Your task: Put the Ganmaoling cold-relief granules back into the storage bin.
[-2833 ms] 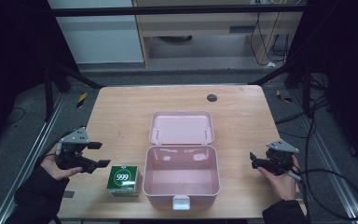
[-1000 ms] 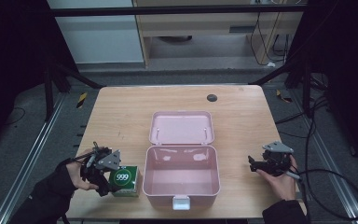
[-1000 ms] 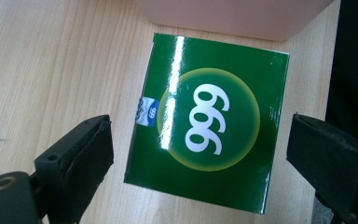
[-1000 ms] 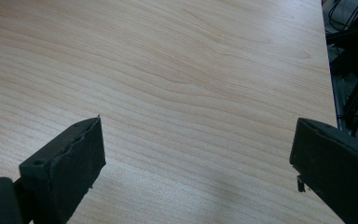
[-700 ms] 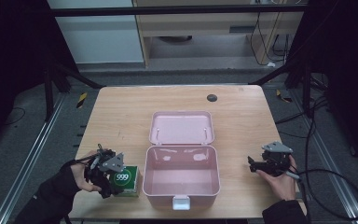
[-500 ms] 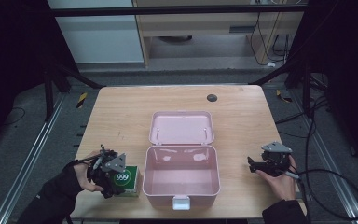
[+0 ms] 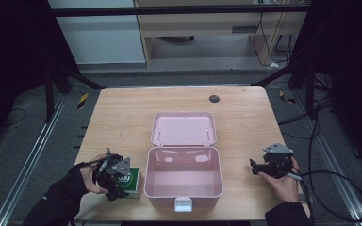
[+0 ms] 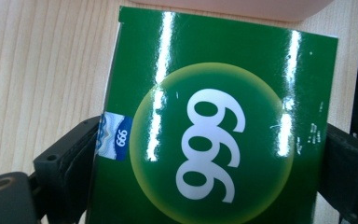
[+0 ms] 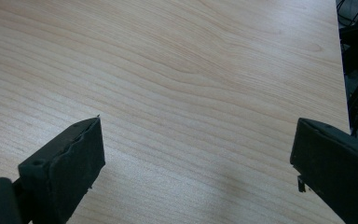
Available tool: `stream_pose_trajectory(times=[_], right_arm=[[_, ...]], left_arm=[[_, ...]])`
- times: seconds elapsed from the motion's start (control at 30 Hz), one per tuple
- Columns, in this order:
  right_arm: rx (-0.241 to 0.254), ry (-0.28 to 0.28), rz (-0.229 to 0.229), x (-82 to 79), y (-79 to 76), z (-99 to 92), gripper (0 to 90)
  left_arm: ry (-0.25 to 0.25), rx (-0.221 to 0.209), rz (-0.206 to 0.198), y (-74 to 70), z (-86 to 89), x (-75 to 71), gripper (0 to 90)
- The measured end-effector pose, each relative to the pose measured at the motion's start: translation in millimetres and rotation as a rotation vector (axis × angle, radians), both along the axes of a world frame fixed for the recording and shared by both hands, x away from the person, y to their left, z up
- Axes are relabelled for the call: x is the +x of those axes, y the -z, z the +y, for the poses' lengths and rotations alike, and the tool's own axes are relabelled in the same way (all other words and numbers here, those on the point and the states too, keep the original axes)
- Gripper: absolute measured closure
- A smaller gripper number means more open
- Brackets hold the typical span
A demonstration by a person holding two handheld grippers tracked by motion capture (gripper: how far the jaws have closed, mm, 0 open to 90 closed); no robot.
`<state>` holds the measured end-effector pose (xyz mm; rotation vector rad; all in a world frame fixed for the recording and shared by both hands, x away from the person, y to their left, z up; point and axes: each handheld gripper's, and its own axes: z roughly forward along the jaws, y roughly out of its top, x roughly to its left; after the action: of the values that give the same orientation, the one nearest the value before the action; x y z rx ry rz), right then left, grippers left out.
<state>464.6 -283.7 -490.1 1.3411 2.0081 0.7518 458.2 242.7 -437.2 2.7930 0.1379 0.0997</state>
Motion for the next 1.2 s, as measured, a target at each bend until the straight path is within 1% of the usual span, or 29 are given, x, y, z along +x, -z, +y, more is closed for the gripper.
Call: stream_pose_trajectory(times=[0.13,0.4,0.43,0.53,0.57,0.73,0.8,0.87,0.9,0.93,0.97,1.03,1.07,1.13,1.2], right_arm=[[-0.004,-0.005,0.006,0.2,0.5,0.3,3.2],[-0.012,-0.013,0.015,0.6,1.7,0.9,3.2],[-0.008,-0.013,0.016,0.5,1.7,1.3,3.2],[-0.008,-0.015,0.017,0.5,1.9,1.5,3.2],[-0.010,-0.015,0.020,0.8,2.3,1.7,3.2],[-0.011,-0.019,0.024,0.9,2.5,1.8,3.2],[-0.010,-0.019,0.024,0.9,2.5,1.7,3.2],[-0.010,-0.019,0.025,0.8,2.4,1.7,3.2],[-0.011,-0.021,0.025,0.8,2.5,1.7,3.2],[-0.011,-0.018,0.025,0.8,2.4,1.7,3.2],[-0.011,-0.018,0.025,0.8,2.4,1.7,3.2],[-0.015,-0.018,0.024,0.7,2.0,1.2,3.2],[-0.013,-0.018,0.024,0.5,1.9,1.2,3.2],[-0.011,-0.017,0.025,0.4,1.9,1.5,3.2],[-0.013,-0.018,0.025,0.5,2.0,1.4,3.1]], left_arm=[[0.003,0.015,0.009,1.5,-1.3,1.0,6.2],[0.006,0.009,0.018,0.4,-1.0,1.9,11.1],[0.002,0.006,0.026,-1.3,0.8,2.1,12.1],[-0.004,0.006,0.030,-2.0,1.8,1.0,13.3],[-0.008,0.004,0.039,-2.3,1.8,0.1,13.8],[-0.009,0.012,0.059,-4.3,1.6,0.3,14.3],[-0.014,0.008,0.065,-8.8,1.7,0.7,14.3],[-0.012,0.007,0.062,-11.2,1.9,0.9,14.3],[-0.015,0.002,0.056,-14.3,2.3,0.6,14.3],[-0.008,0.003,0.044,-19.5,2.9,1.0,14.3],[-0.008,0.003,0.044,-19.5,2.9,1.0,14.3],[-0.020,-0.010,0.044,-24.7,3.7,-0.3,14.4],[-0.023,-0.011,0.044,-30.3,4.6,-0.5,14.4],[-0.029,-0.009,0.045,-35.9,5.5,-1.4,14.4],[-0.038,-0.020,0.041,-42.2,7.4,-2.7,14.4]])
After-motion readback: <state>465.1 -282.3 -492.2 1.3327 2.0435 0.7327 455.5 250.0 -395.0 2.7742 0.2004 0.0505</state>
